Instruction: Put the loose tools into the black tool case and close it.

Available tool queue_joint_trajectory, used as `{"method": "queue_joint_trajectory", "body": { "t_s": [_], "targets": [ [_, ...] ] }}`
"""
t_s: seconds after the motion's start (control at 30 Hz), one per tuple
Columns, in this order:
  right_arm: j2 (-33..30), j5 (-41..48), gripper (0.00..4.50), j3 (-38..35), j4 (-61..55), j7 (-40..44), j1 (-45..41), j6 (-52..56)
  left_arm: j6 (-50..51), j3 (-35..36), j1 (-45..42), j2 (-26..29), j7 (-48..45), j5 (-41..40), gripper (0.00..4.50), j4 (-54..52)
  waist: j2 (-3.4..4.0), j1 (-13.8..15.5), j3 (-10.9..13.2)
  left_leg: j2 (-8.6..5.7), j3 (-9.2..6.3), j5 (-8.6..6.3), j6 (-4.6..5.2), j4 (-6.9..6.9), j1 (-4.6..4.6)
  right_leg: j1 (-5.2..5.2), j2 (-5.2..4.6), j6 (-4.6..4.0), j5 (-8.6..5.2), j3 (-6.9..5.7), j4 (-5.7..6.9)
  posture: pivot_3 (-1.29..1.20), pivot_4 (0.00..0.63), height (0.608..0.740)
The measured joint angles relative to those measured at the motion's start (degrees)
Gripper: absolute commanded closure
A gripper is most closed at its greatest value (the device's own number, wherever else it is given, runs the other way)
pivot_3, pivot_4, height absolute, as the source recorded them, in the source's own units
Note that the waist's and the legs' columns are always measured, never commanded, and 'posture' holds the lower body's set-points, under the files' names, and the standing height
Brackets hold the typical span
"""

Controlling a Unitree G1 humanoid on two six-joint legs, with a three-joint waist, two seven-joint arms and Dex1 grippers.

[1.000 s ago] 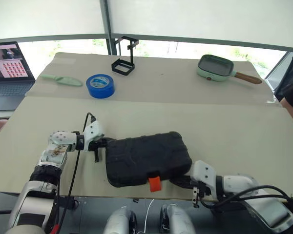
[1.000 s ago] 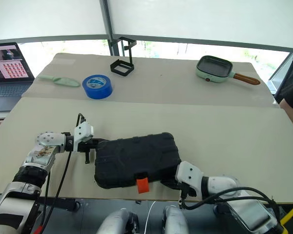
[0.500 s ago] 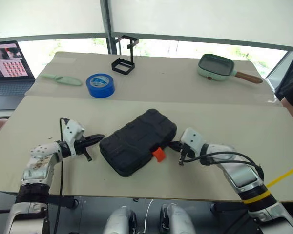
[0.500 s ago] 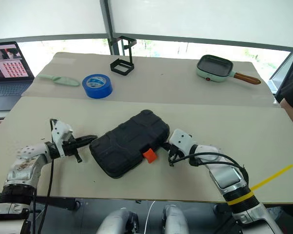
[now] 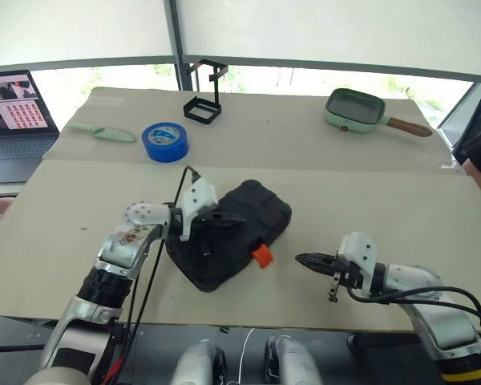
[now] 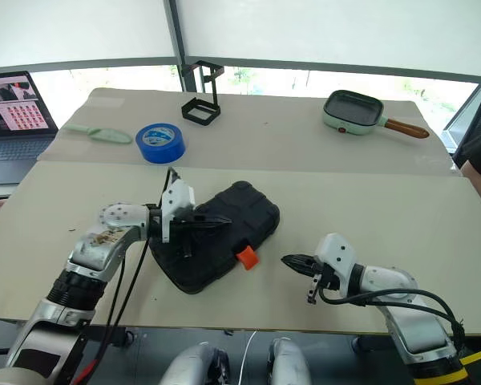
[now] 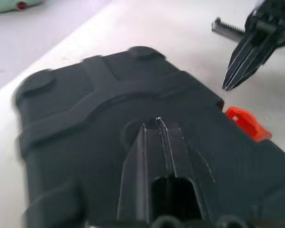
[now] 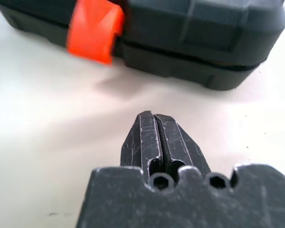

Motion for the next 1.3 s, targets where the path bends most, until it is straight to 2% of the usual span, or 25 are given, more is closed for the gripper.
{"method": "queue_joint_trajectory", "body": {
  "t_s": [0.07, 0.13, 0.57, 0.93, 1.03, 1.3],
  "targets": [
    [0.9, 1.2, 4.49, 1.9, -3.2, 0.0, 0.7, 1.1, -2.6, -1.9, 0.2, -0.3, 0.1, 2.4, 4.5, 1.2, 0.73, 0.2, -0.5, 0.02, -0.07, -0.6, 0.14, -0.07, 0.44, 0.42, -0.11, 0.0, -0.02, -0.02, -0.09, 0.0, 0.15, 0.74],
    [1.1, 0.9, 4.49, 3.7, -3.9, -0.3, 1.9, 1.9, -2.7, -2.2, 0.8, -0.3, 0.1, 3.0, 4.5, 0.4, 0.96, 0.2, -0.6, 0.0, -0.07, -0.71, 0.29, -0.12, 0.66, 0.6, -0.2, 0.07, -0.12, -0.01, -0.13, 0.0, 0.15, 0.74],
    [6.5, -1.7, 4.49, 10.6, 1.2, -1.5, -6.3, 6.2, 1.5, 0.7, 5.7, 0.2, 2.6, 2.3, 4.5, -5.7, 1.03, -0.1, -0.7, 0.0, -0.06, -0.73, 0.28, -0.16, 0.69, 0.58, -0.17, 0.03, -0.15, 0.01, -0.12, 0.0, 0.15, 0.74],
    [10.0, -6.7, 4.49, 15.3, 10.2, 1.3, -11.7, 3.4, 1.2, 2.5, 8.3, -0.3, 5.5, 1.3, 4.5, -7.0, 1.06, -0.2, -0.8, 0.02, -0.06, -0.68, 0.14, -0.29, 0.76, 0.57, -0.17, -0.06, -0.2, 0.0, -0.09, 0.0, 0.15, 0.74],
    [13.1, -8.9, 4.49, 17.5, 12.6, 0.3, -12.4, 1.9, 1.2, 2.9, 8.6, -0.3, 5.6, 1.3, 4.5, -7.2, 1.07, -0.3, -0.8, 0.03, -0.06, -0.66, 0.1, -0.32, 0.76, 0.56, -0.17, -0.07, -0.21, 0.01, -0.08, 0.0, 0.15, 0.74],
    [14.6, -12.3, 4.49, 17.9, 15.1, -0.4, -13.5, -1.6, 1.2, 3.6, 8.9, -0.3, 6.6, 1.3, 4.5, -6.5, 1.08, -0.7, -0.8, 0.1, -0.07, -0.61, -0.05, -0.33, 0.83, 0.56, -0.18, -0.06, -0.2, 0.02, -0.04, 0.0, 0.15, 0.74]
  ]
}}
